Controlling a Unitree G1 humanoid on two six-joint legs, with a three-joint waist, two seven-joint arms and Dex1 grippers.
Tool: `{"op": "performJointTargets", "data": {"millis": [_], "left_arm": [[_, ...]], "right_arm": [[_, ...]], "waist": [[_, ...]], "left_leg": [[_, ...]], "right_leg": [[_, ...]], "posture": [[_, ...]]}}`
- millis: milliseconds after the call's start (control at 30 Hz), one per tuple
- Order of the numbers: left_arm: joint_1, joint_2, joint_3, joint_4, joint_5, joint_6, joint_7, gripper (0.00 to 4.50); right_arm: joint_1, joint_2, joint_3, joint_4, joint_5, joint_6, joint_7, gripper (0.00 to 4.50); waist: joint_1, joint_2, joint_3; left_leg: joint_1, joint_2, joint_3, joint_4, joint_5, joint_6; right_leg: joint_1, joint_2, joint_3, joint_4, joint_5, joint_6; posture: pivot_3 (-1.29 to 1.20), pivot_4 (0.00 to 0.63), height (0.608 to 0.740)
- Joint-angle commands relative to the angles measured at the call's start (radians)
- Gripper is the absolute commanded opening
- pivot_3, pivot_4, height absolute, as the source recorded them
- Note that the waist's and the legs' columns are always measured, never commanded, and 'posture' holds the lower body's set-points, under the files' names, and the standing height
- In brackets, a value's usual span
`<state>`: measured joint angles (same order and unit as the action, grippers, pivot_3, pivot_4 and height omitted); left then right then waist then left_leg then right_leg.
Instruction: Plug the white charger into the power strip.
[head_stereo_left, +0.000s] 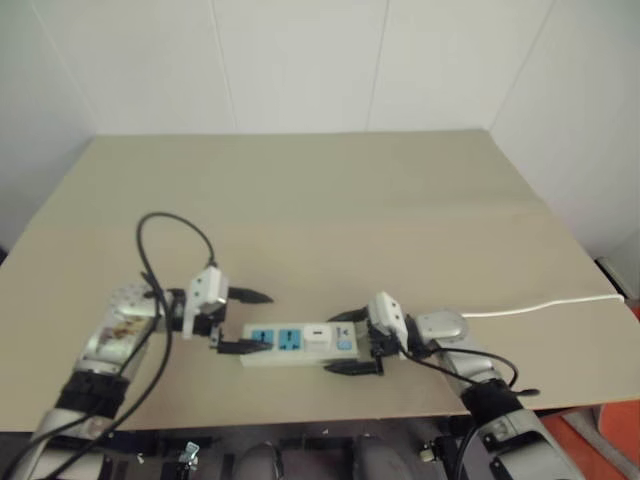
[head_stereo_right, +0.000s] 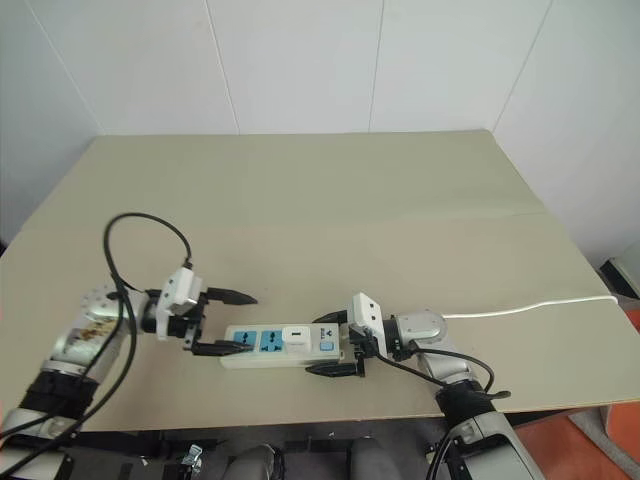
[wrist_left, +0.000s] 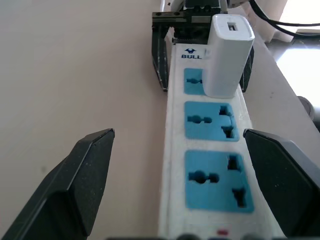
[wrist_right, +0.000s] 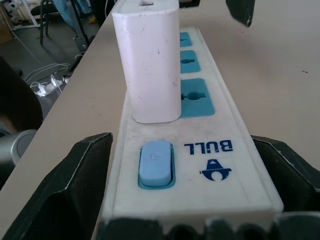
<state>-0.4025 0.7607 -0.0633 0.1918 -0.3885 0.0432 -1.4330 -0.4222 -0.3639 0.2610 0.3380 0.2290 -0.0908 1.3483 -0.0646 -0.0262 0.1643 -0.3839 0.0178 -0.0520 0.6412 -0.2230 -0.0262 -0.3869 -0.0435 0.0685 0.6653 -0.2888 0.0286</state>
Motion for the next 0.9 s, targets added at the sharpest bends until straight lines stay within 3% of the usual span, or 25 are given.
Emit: {"op": "performJointTargets", "data": {"millis": [33,433,700,900], "left_arm": [[0.004,0.043,0.052,-0.031,-0.016,0.004,-0.013,4.50],[0.114,0.169,0.183,-0.069,-0.013,0.050,0.067,4.50],[0.316,0.268,0.376,-0.203,-0.071,0.149,0.079,4.50],[0.456,0.302,0.516,-0.311,-0.119,0.221,0.077,4.50]], "right_arm": [[0.030,-0.043,-0.028,-0.050,0.005,0.026,-0.022,4.46],[0.223,-0.328,-0.310,-0.425,0.169,0.162,-0.098,4.46],[0.351,-0.467,-0.491,-0.476,0.238,0.208,-0.105,4.46],[0.387,-0.506,-0.550,-0.470,0.262,0.215,-0.100,4.46]], "waist": [[0.003,0.000,0.000],[0.026,-0.001,0.009],[0.019,-0.001,0.011],[0.023,-0.001,0.011]], "left_leg": [[-0.001,0.000,0.000,0.000,0.000,0.000],[-0.006,-0.001,0.000,0.001,0.000,0.000],[-0.005,0.000,0.001,0.001,0.000,0.000],[-0.005,0.000,0.001,0.001,0.000,0.000]], "right_leg": [[-0.001,0.000,0.000,0.000,0.000,0.000],[-0.004,-0.002,-0.001,-0.002,0.000,0.000],[-0.004,-0.002,0.000,-0.002,0.000,0.000],[-0.003,-0.002,0.000,-0.002,0.000,0.000]], "posture": [[0.00,0.150,0.740],[0.00,0.150,0.740],[0.00,0.150,0.740],[0.00,0.150,0.740]]}}
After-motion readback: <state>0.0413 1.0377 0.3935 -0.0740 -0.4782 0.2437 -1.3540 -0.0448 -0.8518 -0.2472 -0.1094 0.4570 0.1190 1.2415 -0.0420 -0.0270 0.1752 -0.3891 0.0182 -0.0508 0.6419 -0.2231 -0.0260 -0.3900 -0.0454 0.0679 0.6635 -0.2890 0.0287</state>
